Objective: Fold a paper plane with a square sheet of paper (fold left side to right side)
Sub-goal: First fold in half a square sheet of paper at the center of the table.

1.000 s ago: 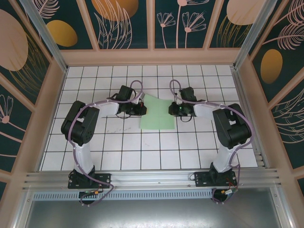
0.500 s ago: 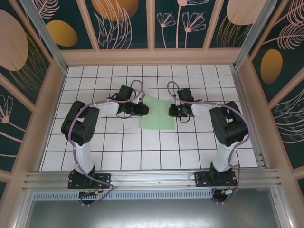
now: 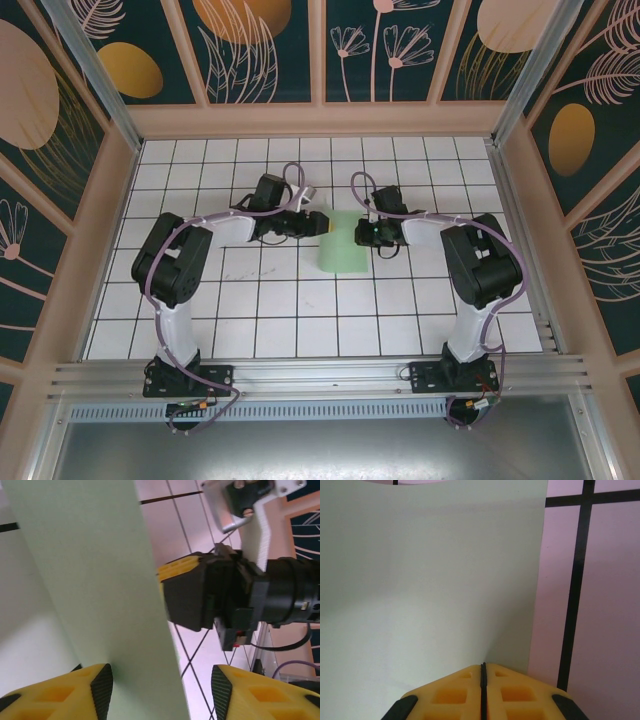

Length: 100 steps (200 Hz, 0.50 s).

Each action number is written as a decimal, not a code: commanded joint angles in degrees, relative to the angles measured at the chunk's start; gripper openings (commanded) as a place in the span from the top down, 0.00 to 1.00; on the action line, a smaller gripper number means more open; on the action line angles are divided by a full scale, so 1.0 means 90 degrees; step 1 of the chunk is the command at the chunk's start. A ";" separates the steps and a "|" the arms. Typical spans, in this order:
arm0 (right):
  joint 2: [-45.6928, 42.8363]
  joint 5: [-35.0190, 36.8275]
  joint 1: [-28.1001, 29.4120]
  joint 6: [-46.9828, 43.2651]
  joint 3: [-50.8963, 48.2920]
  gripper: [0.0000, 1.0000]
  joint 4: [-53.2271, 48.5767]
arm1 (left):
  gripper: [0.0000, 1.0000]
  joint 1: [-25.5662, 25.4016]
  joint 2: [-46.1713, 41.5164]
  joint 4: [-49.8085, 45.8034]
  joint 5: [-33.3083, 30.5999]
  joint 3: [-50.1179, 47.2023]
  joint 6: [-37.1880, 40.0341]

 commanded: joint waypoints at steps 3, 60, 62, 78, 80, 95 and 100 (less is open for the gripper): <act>0.0227 0.0080 0.0123 0.0032 -0.0092 0.89 -0.0324 | 0.36 -0.0120 0.0292 0.0359 0.0262 0.0298 -0.0226; 0.0098 -0.0171 0.0117 0.0095 -0.0129 0.87 -0.0066 | 0.32 -0.0195 0.0611 0.0495 0.0280 0.0593 -0.0351; 0.0090 -0.0184 0.0111 0.0093 -0.0123 0.87 -0.0054 | 0.33 -0.0195 0.0623 0.0496 0.0281 0.0602 -0.0360; 0.0009 -0.0230 0.0054 0.0049 -0.0005 0.86 -0.0067 | 0.38 -0.0195 0.0708 0.0489 0.0236 0.0647 -0.0358; -0.0006 -0.0228 0.0044 0.0040 0.0008 0.86 -0.0084 | 0.38 -0.0196 0.0718 0.0487 0.0234 0.0652 -0.0357; -0.0174 -0.0167 -0.0037 -0.0022 0.0145 0.84 -0.0172 | 0.43 -0.0201 0.0755 0.0502 0.0222 0.0657 -0.0366; -0.0244 -0.0150 -0.0070 -0.0032 0.0166 0.82 -0.0184 | 0.45 -0.0196 0.0768 0.0490 0.0204 0.0657 -0.0366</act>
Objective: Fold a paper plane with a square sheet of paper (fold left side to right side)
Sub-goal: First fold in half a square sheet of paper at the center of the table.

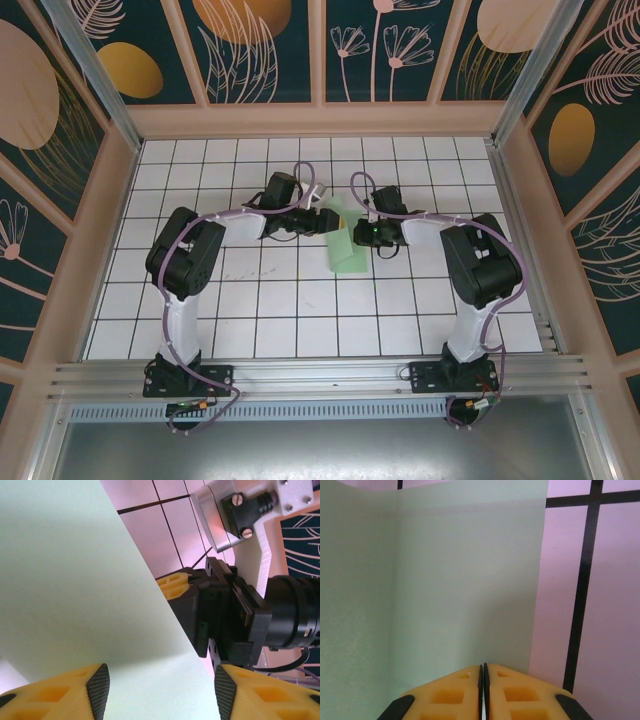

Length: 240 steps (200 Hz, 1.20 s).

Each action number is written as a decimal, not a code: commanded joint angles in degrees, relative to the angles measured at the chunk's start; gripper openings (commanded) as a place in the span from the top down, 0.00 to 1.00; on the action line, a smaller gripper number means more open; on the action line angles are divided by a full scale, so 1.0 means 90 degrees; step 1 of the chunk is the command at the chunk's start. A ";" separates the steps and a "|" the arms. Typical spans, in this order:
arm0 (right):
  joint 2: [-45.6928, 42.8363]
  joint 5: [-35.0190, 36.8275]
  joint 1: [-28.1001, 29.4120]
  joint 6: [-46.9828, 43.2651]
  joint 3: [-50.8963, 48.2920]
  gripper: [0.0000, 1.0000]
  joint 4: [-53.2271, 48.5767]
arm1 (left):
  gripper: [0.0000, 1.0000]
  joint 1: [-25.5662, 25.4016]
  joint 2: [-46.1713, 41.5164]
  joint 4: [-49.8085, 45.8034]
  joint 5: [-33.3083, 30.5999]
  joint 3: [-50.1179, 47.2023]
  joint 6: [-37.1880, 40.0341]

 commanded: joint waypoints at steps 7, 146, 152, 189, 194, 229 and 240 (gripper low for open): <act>-0.0375 -0.0086 -0.0116 -0.0032 0.0177 0.80 -0.0212 | 0.47 -0.0021 0.0160 0.0144 0.0043 0.0147 -0.0027; -0.0701 -0.2462 -0.0595 0.1042 -0.0065 0.55 0.0972 | 0.66 -0.0073 0.0212 -0.0004 -0.0129 0.0123 0.0053; -0.0648 -0.2459 -0.0580 0.1043 -0.0043 0.56 0.0932 | 0.66 -0.0070 0.0211 -0.0005 -0.0130 0.0123 0.0061; -0.0470 -0.2416 -0.0504 0.1034 -0.0017 0.60 0.0879 | 0.66 -0.0070 0.0202 -0.0037 -0.0153 0.0123 0.0072; -0.0455 -0.2402 -0.0499 0.1024 -0.0021 0.62 0.0873 | 0.66 -0.0079 0.0202 -0.0043 -0.0155 0.0123 0.0072; -0.0398 -0.2200 -0.0495 0.0852 0.0074 0.88 0.0602 | 0.65 -0.0077 0.0130 -0.0075 -0.0216 0.0108 0.0103; -0.0373 -0.2124 -0.0502 0.0786 0.0101 0.95 0.0508 | 0.63 -0.0073 0.0050 -0.0113 -0.0305 0.0080 0.0144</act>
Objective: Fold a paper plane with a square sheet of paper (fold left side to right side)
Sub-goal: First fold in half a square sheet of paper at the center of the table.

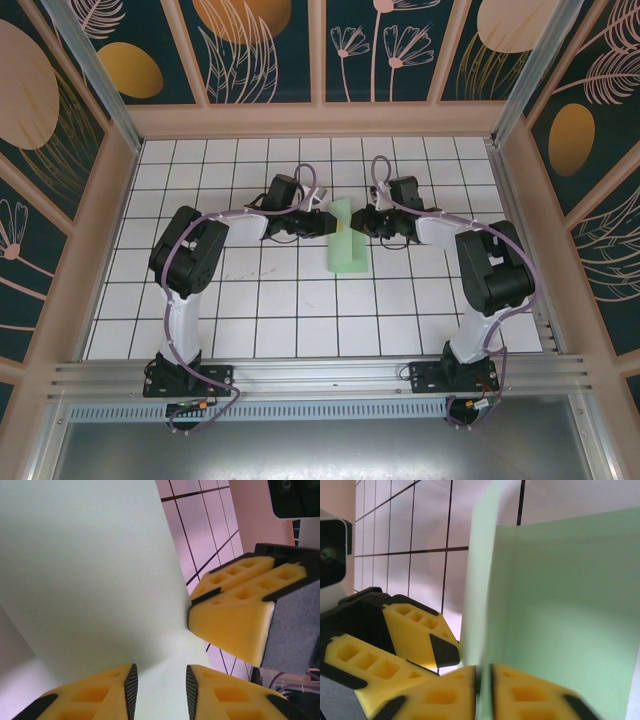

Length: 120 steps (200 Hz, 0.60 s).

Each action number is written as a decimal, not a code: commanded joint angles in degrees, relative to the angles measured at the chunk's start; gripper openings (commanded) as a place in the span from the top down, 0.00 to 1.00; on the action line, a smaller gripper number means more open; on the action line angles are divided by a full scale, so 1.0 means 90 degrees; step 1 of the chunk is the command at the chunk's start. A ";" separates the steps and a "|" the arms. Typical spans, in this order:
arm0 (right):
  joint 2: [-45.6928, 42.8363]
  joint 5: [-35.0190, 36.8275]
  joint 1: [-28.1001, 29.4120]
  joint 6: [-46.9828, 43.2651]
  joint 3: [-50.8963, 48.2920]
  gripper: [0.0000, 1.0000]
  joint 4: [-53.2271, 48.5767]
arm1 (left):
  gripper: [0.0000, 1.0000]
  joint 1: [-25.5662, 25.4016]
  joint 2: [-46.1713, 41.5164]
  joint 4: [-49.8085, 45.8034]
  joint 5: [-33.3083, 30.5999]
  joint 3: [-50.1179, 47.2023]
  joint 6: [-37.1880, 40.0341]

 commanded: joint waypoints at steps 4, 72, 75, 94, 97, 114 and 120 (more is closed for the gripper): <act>0.0136 0.0167 0.0032 -0.0189 0.0242 0.97 -0.0263 | 0.62 -0.0038 -0.0132 -0.0110 -0.0183 0.0064 0.0187; 0.0405 0.1328 0.0035 -0.0661 0.0503 1.00 -0.1001 | 0.44 -0.0030 -0.0947 -0.0406 -0.1333 -0.0595 0.0290; 0.0417 0.1369 0.0035 -0.0673 0.0512 1.00 -0.1028 | 0.44 -0.0030 -0.0951 -0.0415 -0.1365 -0.0615 0.0280; 0.0449 0.1564 0.0038 -0.0688 0.0476 1.00 -0.1087 | 0.43 -0.0038 -0.0861 -0.0416 -0.1409 -0.0651 0.0213; 0.0448 0.1567 0.0033 -0.0688 0.0457 1.00 -0.1080 | 0.43 -0.0038 -0.0831 -0.0421 -0.1405 -0.0638 0.0210; 0.0429 0.1589 0.0033 -0.0647 0.0395 1.00 -0.1075 | 0.42 -0.0064 -0.0651 -0.0450 -0.1394 -0.0498 0.0153; 0.0417 0.1612 0.0035 -0.0642 0.0373 1.00 -0.1060 | 0.42 -0.0077 -0.0585 -0.0465 -0.1394 -0.0436 0.0152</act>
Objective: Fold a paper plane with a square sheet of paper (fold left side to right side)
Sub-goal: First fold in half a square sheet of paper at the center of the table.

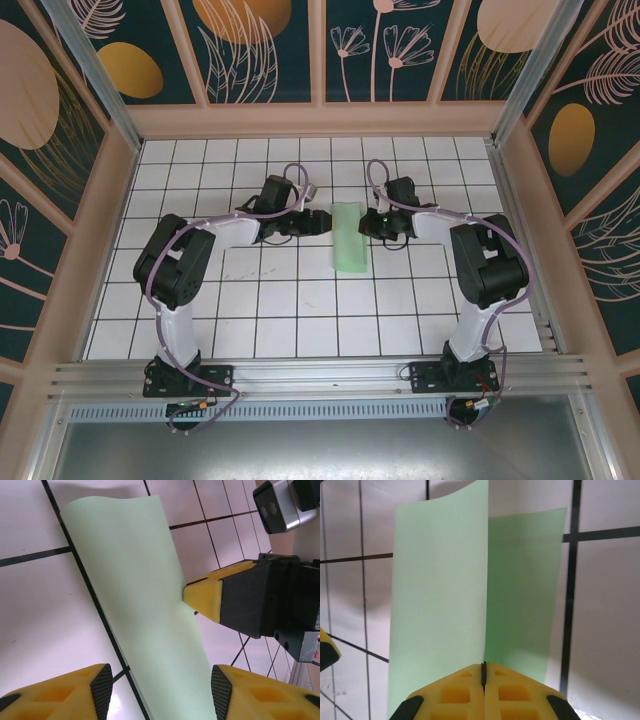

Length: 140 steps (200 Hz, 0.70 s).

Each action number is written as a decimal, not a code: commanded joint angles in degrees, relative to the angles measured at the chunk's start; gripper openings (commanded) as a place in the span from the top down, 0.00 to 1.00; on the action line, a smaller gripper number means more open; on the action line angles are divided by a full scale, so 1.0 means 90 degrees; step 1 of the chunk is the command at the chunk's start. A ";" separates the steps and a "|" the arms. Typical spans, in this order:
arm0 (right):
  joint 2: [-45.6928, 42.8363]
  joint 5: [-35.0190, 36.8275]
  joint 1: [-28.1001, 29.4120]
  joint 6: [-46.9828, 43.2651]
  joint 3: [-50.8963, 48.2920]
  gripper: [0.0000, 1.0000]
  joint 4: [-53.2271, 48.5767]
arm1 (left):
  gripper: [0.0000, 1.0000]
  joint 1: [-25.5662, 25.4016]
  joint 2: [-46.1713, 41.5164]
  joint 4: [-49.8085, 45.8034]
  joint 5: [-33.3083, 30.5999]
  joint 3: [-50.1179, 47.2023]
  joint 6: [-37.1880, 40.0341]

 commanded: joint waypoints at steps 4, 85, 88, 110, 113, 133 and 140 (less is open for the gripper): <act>0.0032 0.0289 0.0034 -0.0110 0.0008 1.00 -0.0166 | 0.42 -0.0091 0.0242 -0.0205 -0.0151 0.0146 -0.0025; 0.0020 0.0329 0.0044 -0.0095 -0.0076 1.00 -0.0114 | 0.39 -0.0335 0.0864 -0.0488 -0.0544 0.0823 -0.0318; 0.0019 0.0329 0.0048 -0.0095 -0.0079 1.00 -0.0114 | 0.39 -0.0340 0.0871 -0.0520 -0.0566 0.0843 -0.0319; 0.0020 0.0339 0.0064 -0.0095 -0.0093 1.00 -0.0106 | 0.43 -0.0379 0.0975 -0.0679 -0.0741 0.0935 -0.0345; 0.0024 0.0333 0.0068 -0.0095 -0.0093 1.00 -0.0112 | 0.44 -0.0394 0.0982 -0.0698 -0.0753 0.0946 -0.0354; 0.0015 0.0348 0.0081 -0.0095 -0.0108 1.00 -0.0114 | 0.49 -0.0454 0.1064 -0.0789 -0.0825 0.1040 -0.0357; 0.0010 0.0348 0.0091 -0.0095 -0.0108 1.00 -0.0127 | 0.50 -0.0476 0.1095 -0.0831 -0.0863 0.1074 -0.0352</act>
